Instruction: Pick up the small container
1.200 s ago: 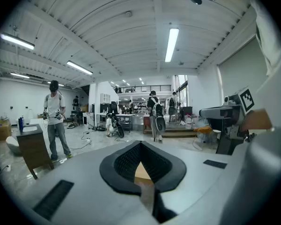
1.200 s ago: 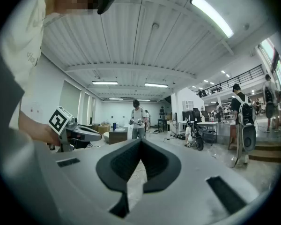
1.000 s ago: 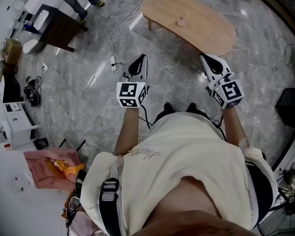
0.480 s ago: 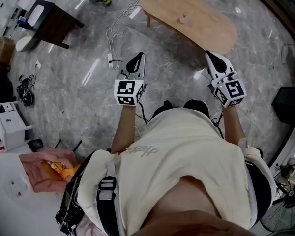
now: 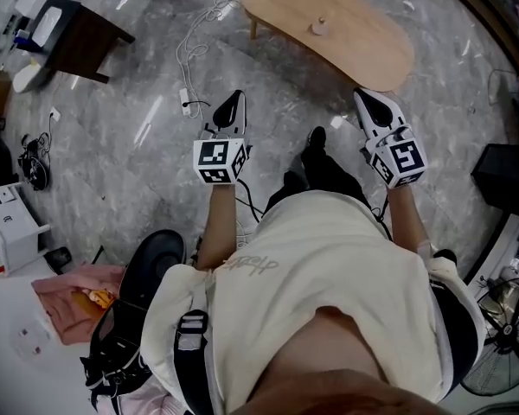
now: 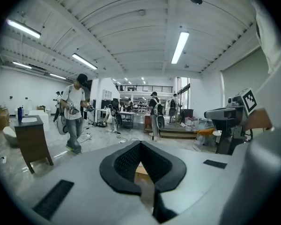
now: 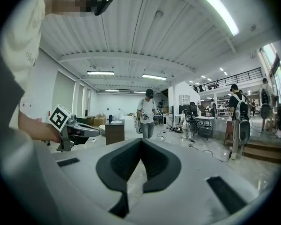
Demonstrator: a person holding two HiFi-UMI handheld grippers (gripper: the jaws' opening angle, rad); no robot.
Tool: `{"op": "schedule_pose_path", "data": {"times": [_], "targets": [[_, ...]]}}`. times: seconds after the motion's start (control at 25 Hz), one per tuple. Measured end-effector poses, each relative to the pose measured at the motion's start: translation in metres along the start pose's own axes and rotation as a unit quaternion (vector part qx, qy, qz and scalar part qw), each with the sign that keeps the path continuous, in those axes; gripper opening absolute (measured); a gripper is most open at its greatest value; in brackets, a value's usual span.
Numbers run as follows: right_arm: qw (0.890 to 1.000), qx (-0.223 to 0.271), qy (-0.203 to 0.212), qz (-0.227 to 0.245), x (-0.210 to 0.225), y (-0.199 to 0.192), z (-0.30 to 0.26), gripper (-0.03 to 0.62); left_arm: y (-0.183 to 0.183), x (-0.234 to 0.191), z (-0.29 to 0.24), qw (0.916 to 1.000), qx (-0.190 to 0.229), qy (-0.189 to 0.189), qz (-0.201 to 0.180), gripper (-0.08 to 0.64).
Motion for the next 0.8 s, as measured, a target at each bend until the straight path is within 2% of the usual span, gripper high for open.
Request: {"op": "schedule_pose_path", "data": {"times": [0.16,0.44,0.64,0.8], "targets": [[1.0,0.004,0.002,-0.017,0.029,-0.009,-0.015,-0.002,0.001,-0.002,-0.024,1.0,-0.006,0.008,-0.001,0.002],[0.999,0.025,-0.004,-0.038,0.09,0.005,-0.071,-0.002,0.041,-0.02,-0.079,0.9994,-0.017,0.011,-0.027,0.002],[0.999,0.039,-0.012,-0.031,0.151,0.018,-0.094,-0.002,0.077,-0.018,-0.136,0.999,-0.009,0.014,-0.041,0.002],[0.999,0.035,-0.027,-0.029,0.207,0.012,-0.109,-0.002,0.094,-0.006,-0.189,0.9991,-0.008,0.005,-0.042,0.003]]}}
Point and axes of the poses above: the fingertips, and each gripper's own axes: z backward along the fingers, x to its right, y out of its top, the point moved 5 cm from there along z, backward along the fingers, and after that the axes turned 2 degrees about -x, right-handed, at the moved point
